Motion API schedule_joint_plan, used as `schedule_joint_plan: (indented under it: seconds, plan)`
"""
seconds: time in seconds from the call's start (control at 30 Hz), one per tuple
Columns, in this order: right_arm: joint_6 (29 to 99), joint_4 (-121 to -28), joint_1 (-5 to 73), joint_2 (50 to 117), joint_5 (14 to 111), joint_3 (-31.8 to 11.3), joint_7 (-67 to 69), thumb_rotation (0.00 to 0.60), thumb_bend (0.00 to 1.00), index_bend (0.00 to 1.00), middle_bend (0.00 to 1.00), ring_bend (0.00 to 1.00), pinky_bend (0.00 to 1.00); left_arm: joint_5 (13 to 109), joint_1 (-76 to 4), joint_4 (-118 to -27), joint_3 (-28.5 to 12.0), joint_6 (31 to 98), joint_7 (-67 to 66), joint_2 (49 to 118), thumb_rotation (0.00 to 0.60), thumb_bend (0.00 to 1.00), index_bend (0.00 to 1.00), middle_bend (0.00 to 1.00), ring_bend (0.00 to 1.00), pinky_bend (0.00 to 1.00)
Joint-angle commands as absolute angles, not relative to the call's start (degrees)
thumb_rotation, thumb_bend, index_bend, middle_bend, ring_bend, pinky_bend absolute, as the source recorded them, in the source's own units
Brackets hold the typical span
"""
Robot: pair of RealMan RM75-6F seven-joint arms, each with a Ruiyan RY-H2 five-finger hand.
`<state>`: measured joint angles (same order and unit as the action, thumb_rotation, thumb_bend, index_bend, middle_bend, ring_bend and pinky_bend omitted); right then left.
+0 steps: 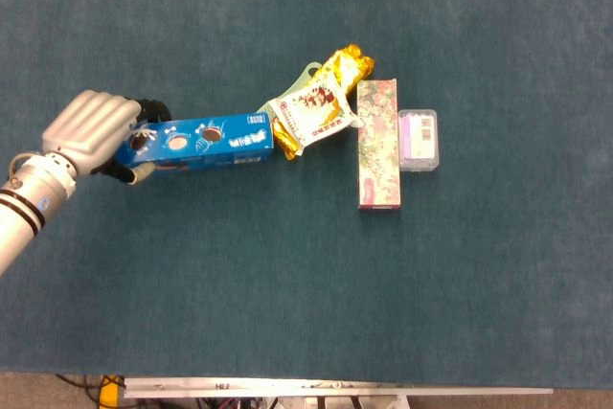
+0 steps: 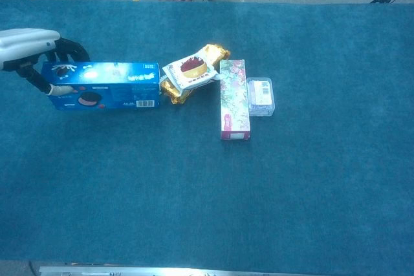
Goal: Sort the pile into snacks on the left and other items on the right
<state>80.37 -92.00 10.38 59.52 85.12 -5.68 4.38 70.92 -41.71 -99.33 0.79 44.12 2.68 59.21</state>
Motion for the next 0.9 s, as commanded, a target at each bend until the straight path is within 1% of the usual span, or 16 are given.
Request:
schedule_joint_plan:
  seconds: [0.03,0.3,0.47,0.9]
  plan:
    - [80.31,-92.03,10.41,59.55,85.14,-5.64,4.29,0.6,0.01,0.48,0.42,0.35,0.47,70.6,-41.35,-99.23,0.78,43.87,2.58,59.25,0.6,0.33,0.47,0.5,0.47,0.47]
    - [80.16,-92.3,10.45,59.52,85.11,-5.59,4.02,0.6,0.01,0.48,0.42,0.35,0.47,70.98,-40.73,-98.52,1.19,42.16,2.93,59.36,0.6,0.33,0.47,0.49,0.46,0.47]
    - [80.17,-92.64,10.45,59.4,85.15,-5.59,3.76,0.6,0.01,0.48,0.42,0.35,0.47,71.68,-40.57,-98.11,1.6,40.34,4.12,58.24,0.6,0.33,0.48,0.49,0.46,0.47]
    - [79.86,-93.68,10.78,59.43,85.45,-5.51,2.68,0.6,0.01,0.48,0.42,0.35,0.47,75.16,-38.85,-98.37,2.56,39.25,7.43,55.96,0.6,0.33,0.48,0.49,0.45,0.47]
